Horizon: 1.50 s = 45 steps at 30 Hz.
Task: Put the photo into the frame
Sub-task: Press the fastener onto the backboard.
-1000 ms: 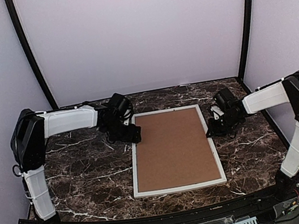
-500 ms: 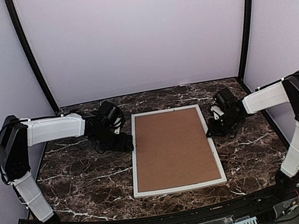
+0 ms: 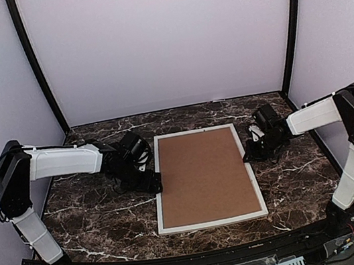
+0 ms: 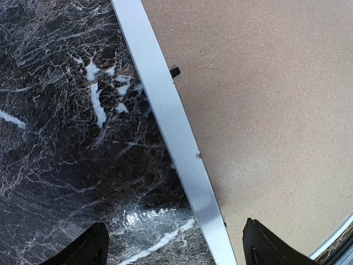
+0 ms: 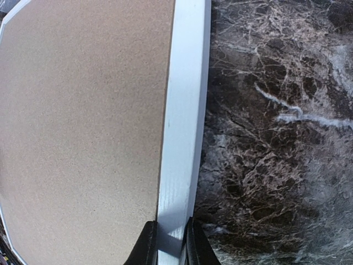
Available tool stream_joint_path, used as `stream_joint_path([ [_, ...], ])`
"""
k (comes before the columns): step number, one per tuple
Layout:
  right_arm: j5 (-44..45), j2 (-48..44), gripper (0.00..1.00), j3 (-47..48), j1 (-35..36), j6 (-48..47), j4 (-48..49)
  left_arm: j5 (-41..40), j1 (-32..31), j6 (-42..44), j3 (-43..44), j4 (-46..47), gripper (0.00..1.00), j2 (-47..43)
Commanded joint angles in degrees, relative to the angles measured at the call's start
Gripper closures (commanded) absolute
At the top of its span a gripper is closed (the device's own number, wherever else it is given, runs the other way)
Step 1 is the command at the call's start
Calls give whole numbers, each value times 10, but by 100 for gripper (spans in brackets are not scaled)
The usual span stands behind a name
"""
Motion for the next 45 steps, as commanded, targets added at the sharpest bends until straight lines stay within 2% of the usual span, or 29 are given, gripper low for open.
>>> stream_joint_path([
  [1,-16,33,97,-24,7,-1,-23,-3,-3,-15,-8,3,13,-3],
  [16,-17,33,97,-26,7,-1,-22,-15,-3,-21,-35,-22,13,-19],
  [45,-16,32,97,-27,7,-2,-25,9,-14,-19,-26,3,14,38],
])
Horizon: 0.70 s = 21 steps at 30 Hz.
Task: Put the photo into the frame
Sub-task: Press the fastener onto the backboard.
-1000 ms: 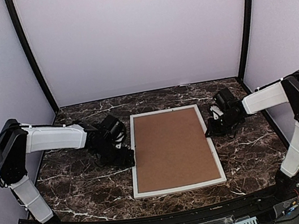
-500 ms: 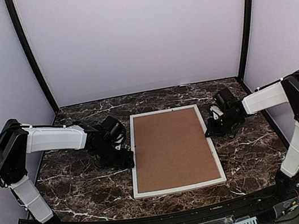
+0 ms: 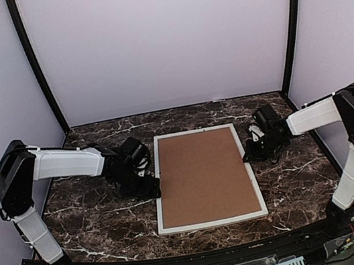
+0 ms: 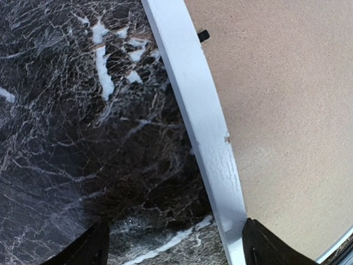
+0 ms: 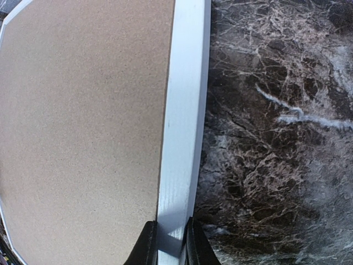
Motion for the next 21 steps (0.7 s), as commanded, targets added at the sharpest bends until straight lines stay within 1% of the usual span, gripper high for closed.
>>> stream_joint_path([
  [1,-14,32,97,-25,7,-2,-30,3,-12,-3,-3,-2,14,26],
  [21,-15,33,98,-19,7,-3,-34,9,-33,-4,8,2,14,52],
])
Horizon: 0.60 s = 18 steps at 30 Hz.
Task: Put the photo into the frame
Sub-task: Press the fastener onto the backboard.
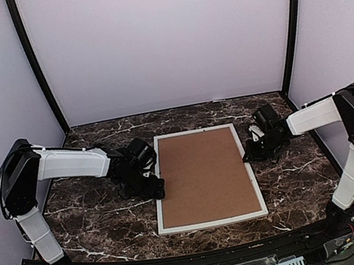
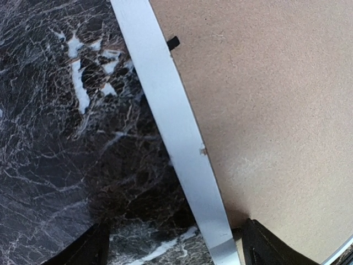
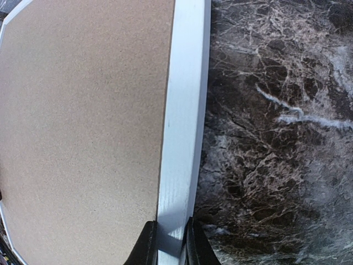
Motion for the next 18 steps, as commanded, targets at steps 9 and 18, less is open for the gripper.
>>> stream_joint_path([
  [9,2,6,81,-4,7,-7,-59,18,-10,25,14,2,13,-28],
  [18,10,-48,51,-4,7,3,-74,-4,-9,36,2,26,11,-97],
])
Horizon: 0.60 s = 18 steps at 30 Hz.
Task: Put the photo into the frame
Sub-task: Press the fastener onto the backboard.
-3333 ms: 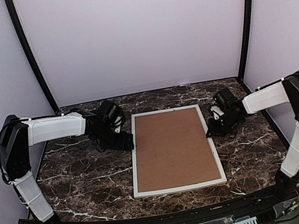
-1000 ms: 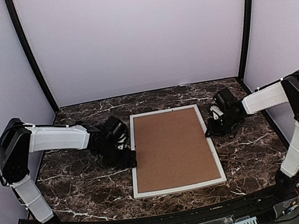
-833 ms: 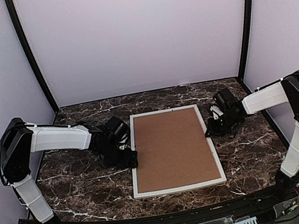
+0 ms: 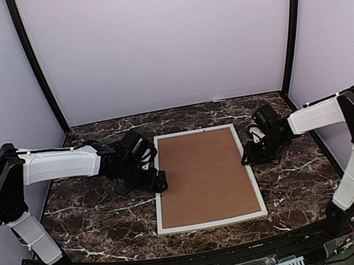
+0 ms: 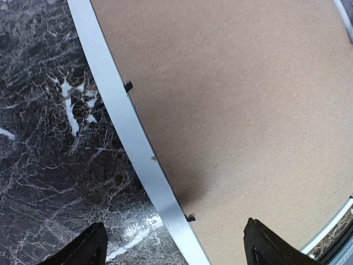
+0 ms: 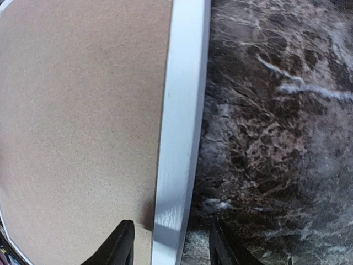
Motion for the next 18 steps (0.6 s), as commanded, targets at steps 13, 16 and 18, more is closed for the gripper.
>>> stream_joint_path([
  [13,13,-126,52,-103,17,43,-11,-20,16,18,-23,37,10,-89],
  [16,20,-150,54,-115,17,46,-17,-16,31,24,-25,35,12,-70],
  [18,20,-160,54,-121,18,49,-17,3,42,27,-26,38,14,-55],
])
